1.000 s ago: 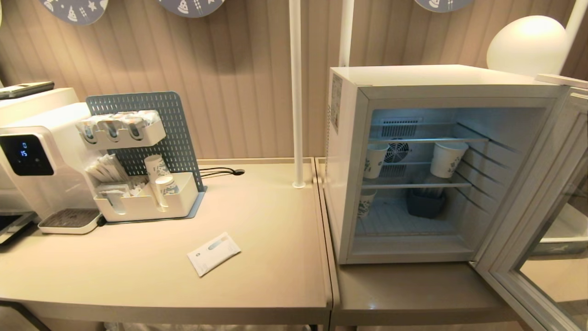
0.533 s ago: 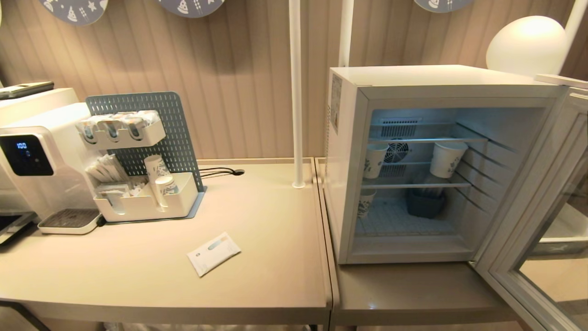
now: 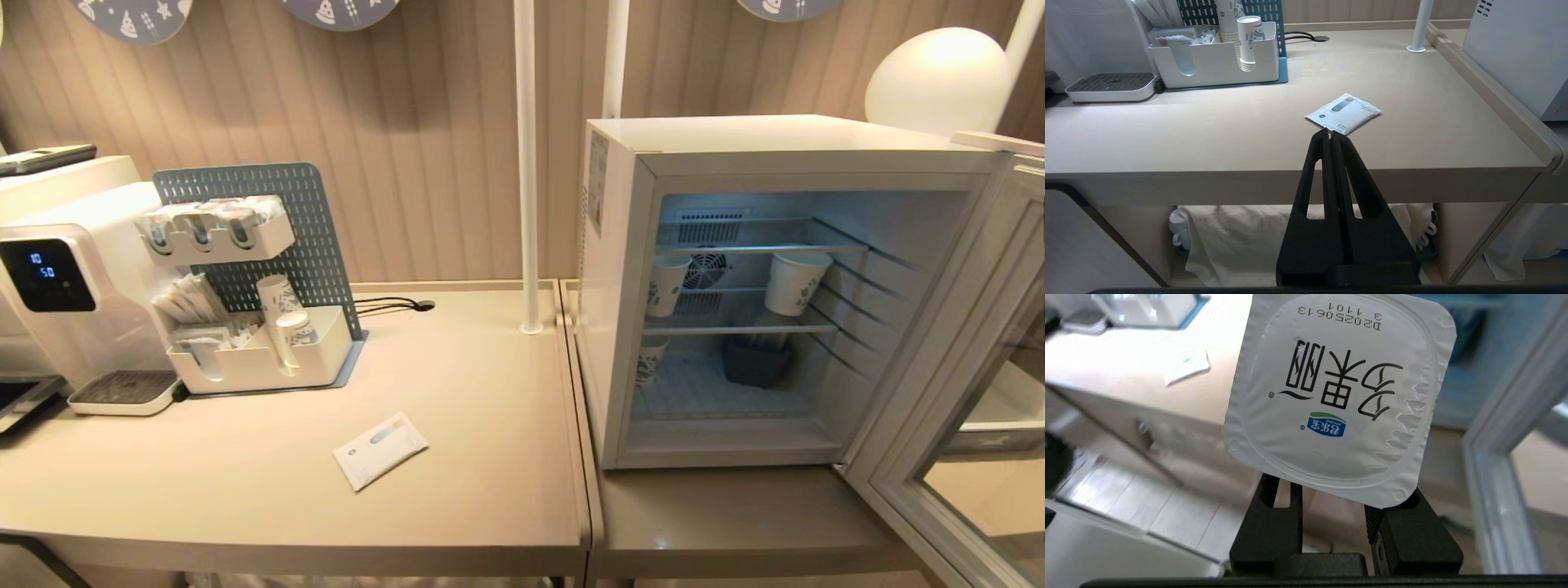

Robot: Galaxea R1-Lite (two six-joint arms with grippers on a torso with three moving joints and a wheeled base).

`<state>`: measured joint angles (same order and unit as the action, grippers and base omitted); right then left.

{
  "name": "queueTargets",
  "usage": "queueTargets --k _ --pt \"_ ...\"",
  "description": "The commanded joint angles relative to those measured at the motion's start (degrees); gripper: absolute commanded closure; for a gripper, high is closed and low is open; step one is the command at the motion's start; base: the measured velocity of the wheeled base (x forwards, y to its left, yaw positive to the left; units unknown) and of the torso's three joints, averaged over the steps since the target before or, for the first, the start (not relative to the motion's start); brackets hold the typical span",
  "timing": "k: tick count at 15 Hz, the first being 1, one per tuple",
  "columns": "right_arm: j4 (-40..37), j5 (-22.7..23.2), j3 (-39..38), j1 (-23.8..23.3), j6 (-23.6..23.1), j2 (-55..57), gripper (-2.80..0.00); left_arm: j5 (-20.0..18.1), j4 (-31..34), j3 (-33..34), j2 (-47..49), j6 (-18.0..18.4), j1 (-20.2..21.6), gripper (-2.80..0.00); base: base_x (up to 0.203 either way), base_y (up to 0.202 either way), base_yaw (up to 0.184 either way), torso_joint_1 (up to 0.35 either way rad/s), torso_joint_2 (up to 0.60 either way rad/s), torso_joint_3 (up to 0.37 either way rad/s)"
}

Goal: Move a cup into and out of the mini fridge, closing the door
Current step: Put the yoghurt in the freezer

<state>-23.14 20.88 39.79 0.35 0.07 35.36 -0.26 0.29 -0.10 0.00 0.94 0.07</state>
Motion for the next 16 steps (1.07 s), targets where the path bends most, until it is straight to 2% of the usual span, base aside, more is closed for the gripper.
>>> queueTargets --k 1,4,8,12,16 --pt "-0.3 1.1 0.6 0.2 0.0 9.1 0.0 0.0 0.0 0.0 0.1 -0.1 -0.1 0.0 0.0 0.0 0.0 0.0 0.0 0.0" --pt "0.2 3.4 0.9 0.2 -0.3 18.9 0.0 0.0 0.0 0.0 0.1 -0.1 -0.1 0.0 0.0 0.0 0.0 0.0 0.0 0.0" --pt "5.4 3.4 3.0 0.4 -0.9 34.6 0.0 0.0 0.0 0.0 0.1 -0.1 0.0 0.0 0.0 0.0 0.0 0.0 0.0 0.0" --pt "8.9 -0.3 7.6 2.7 -4.3 48.9 0.0 0.0 0.0 0.0 0.1 -0.2 -0.1 0.0 0.0 0.0 0.0 0.0 0.0 0.0" --pt "14.6 -4.1 11.7 4.8 -4.9 59.5 0.0 0.0 0.0 0.0 0.1 -0.4 0.0 0.0 0.0 0.0 0.0 0.0 0.0 0.0"
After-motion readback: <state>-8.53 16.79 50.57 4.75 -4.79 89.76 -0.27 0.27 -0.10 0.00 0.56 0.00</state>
